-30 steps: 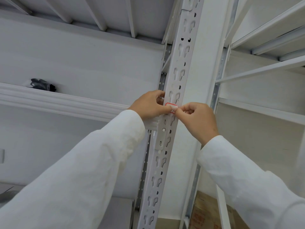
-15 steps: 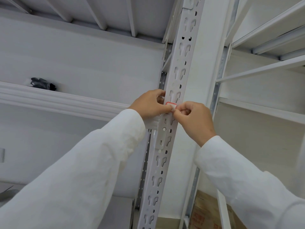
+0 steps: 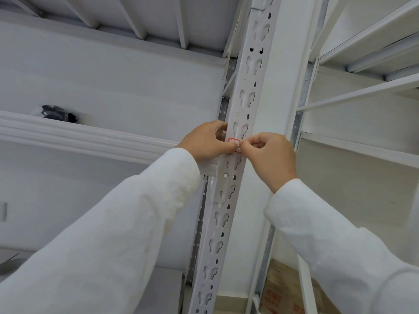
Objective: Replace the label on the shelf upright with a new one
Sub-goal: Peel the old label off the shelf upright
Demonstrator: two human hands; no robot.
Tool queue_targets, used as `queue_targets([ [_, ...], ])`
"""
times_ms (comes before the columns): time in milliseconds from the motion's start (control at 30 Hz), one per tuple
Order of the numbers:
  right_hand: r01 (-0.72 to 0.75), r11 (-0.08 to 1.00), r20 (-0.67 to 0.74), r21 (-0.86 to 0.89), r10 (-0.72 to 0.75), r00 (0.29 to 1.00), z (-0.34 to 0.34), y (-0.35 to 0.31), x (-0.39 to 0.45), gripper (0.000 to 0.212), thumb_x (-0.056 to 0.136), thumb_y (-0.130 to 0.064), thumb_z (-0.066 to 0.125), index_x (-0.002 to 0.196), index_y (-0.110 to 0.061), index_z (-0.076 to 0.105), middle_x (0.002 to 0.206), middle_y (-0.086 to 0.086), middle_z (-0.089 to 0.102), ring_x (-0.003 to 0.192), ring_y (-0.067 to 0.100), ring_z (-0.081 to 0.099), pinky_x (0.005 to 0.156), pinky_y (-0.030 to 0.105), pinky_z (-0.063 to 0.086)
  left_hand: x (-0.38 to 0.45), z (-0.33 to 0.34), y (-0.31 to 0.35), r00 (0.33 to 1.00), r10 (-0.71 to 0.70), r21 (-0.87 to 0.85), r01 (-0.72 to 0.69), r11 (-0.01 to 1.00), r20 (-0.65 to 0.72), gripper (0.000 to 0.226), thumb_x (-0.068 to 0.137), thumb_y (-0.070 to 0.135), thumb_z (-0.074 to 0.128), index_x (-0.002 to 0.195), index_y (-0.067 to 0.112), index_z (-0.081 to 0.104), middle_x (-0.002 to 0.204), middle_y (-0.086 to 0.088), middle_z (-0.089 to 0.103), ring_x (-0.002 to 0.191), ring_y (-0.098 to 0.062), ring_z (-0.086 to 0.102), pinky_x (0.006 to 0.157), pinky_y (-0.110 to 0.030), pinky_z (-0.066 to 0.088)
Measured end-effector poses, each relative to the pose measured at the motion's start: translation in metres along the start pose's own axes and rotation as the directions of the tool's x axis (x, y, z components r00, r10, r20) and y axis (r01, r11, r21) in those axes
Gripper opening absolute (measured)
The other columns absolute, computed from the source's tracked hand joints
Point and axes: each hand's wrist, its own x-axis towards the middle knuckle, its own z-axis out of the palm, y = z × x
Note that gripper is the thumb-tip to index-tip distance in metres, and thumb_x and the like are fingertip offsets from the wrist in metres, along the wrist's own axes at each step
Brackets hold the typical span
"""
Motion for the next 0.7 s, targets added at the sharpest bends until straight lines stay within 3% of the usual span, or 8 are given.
queue_targets([
  [100, -0.022, 0.999, -0.008, -0.027, 0.022, 1.000, 0.003, -0.003, 0.001, 0.015, 0.074, -0.037, 0.063, 0.066, -0.026, 0.067, 0.065, -0.009, 0.065, 0.071, 0.016, 0.061, 0.062, 0.026, 0.047, -0.001, 0.000, 0.000, 1.000, 0.003, 0.007, -0.003, 1.000, -0.003, 0.063, 0.062, 0.046, 0.062, 0.120, 0.023, 0.061, 0.104, 0.003, 0.074, 0.098, -0.017, 0.069, 0.098, -0.042, 0.051],
  [233, -0.050, 0.999, -0.015, 0.007, 0.050, 0.999, 0.006, -0.001, 0.001, 0.017, 0.074, -0.037, 0.064, 0.066, -0.022, 0.067, 0.058, -0.009, 0.060, 0.064, 0.013, 0.057, 0.053, 0.023, 0.037, -0.001, 0.001, 0.001, 1.000, 0.006, -0.001, -0.006, 1.000, -0.007, 0.059, 0.062, 0.045, 0.062, 0.118, 0.024, 0.062, 0.101, 0.004, 0.074, 0.095, -0.016, 0.069, 0.097, -0.043, 0.051],
  [400, 0.016, 0.998, -0.034, 0.064, -0.014, 0.999, 0.011, 0.003, -0.004, 0.019, 0.077, -0.035, 0.063, 0.066, -0.019, 0.065, 0.050, -0.009, 0.051, 0.054, 0.009, 0.047, 0.054, 0.025, 0.036, -0.003, 0.000, 0.002, 1.000, 0.009, -0.008, -0.009, 1.000, -0.010, 0.056, 0.064, 0.043, 0.061, 0.116, 0.023, 0.062, 0.098, 0.005, 0.073, 0.087, -0.014, 0.068, 0.097, -0.043, 0.051],
  [533, 0.030, 0.997, -0.058, 0.077, -0.025, 0.998, 0.007, 0.008, -0.005, 0.012, 0.079, -0.032, 0.062, 0.070, -0.024, 0.067, 0.060, -0.010, 0.060, 0.063, 0.013, 0.055, 0.057, 0.025, 0.041, -0.002, -0.001, 0.002, 1.000, 0.004, 0.000, -0.004, 1.000, 0.005, 0.061, 0.063, 0.043, 0.064, 0.120, 0.022, 0.060, 0.104, 0.000, 0.073, 0.098, -0.018, 0.069, 0.096, -0.044, 0.052],
  [700, 0.035, 0.988, -0.099, 0.153, -0.020, 0.995, -0.001, 0.011, -0.002, 0.011, 0.079, -0.027, 0.062, 0.070, -0.024, 0.067, 0.063, -0.008, 0.063, 0.063, 0.011, 0.055, 0.061, 0.025, 0.045, -0.001, -0.001, 0.003, 1.000, -0.011, 0.009, 0.011, 1.000, 0.007, 0.061, 0.060, 0.044, 0.066, 0.117, 0.023, 0.062, 0.102, 0.003, 0.073, 0.094, -0.017, 0.069, 0.097, -0.044, 0.051],
])
